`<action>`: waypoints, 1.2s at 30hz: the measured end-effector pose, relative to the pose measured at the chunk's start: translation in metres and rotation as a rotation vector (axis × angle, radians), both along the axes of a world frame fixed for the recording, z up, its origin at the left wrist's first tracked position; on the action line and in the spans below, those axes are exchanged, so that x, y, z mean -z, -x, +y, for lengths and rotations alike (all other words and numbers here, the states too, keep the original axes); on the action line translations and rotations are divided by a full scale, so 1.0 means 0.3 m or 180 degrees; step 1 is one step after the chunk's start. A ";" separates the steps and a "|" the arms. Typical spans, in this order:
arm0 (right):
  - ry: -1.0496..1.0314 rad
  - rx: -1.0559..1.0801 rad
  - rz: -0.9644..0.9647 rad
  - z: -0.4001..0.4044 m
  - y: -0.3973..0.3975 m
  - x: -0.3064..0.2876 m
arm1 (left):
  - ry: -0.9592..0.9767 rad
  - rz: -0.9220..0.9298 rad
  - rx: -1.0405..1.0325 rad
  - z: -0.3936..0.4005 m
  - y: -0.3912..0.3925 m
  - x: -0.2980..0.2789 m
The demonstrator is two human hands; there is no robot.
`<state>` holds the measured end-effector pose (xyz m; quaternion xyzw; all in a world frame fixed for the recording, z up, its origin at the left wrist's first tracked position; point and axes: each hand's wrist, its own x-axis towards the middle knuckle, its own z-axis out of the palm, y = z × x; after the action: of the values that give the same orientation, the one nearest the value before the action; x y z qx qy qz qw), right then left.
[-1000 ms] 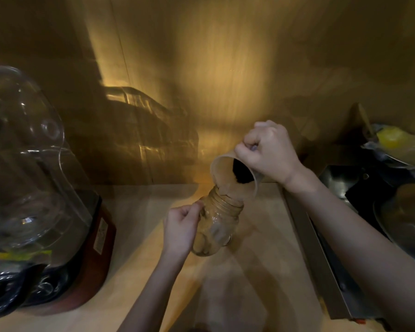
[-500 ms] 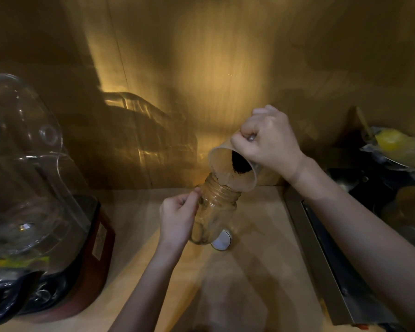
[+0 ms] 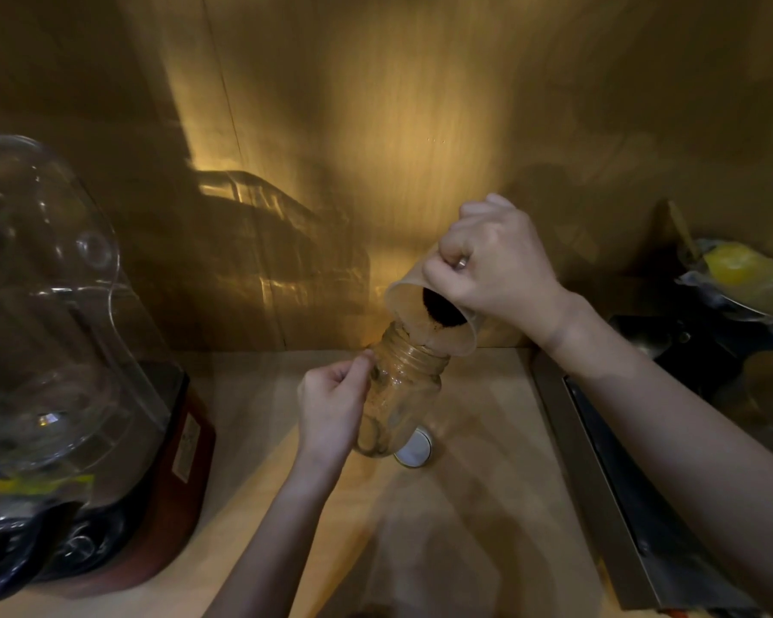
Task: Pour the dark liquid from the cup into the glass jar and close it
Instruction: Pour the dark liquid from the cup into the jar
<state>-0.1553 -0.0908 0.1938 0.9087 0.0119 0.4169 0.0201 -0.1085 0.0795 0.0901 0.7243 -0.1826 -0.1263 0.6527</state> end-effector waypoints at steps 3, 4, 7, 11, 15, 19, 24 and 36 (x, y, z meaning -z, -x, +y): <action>-0.0011 0.0056 0.0003 -0.005 0.000 -0.003 | 0.0022 0.0008 -0.0020 -0.001 0.001 0.000; -0.0012 0.0056 0.0007 -0.006 -0.001 -0.006 | 0.0029 0.0011 -0.0036 -0.002 0.002 0.000; 0.0012 0.0009 0.0039 -0.001 -0.002 -0.011 | 0.0066 0.0068 -0.0048 -0.006 0.001 0.003; 0.0005 -0.0040 0.0027 0.003 -0.004 -0.015 | 0.0116 0.0179 -0.0024 -0.006 0.001 0.001; 0.0053 -0.0022 0.0034 0.003 -0.009 -0.026 | 0.0151 0.0289 0.0001 -0.006 0.000 -0.001; 0.0138 -0.0026 0.0098 0.005 -0.014 -0.030 | 0.0162 0.0326 0.0001 -0.007 0.001 -0.006; 0.0205 -0.0053 0.0087 0.008 -0.014 -0.037 | 0.0194 0.0456 0.0028 -0.005 0.004 -0.008; 0.0344 -0.0240 0.0168 0.021 -0.024 -0.056 | 0.0345 0.0776 0.0078 0.000 0.010 -0.029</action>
<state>-0.1480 -0.0846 0.2105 0.9158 0.0692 0.3920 0.0531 -0.1115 0.0796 0.0990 0.6650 -0.1173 -0.2113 0.7067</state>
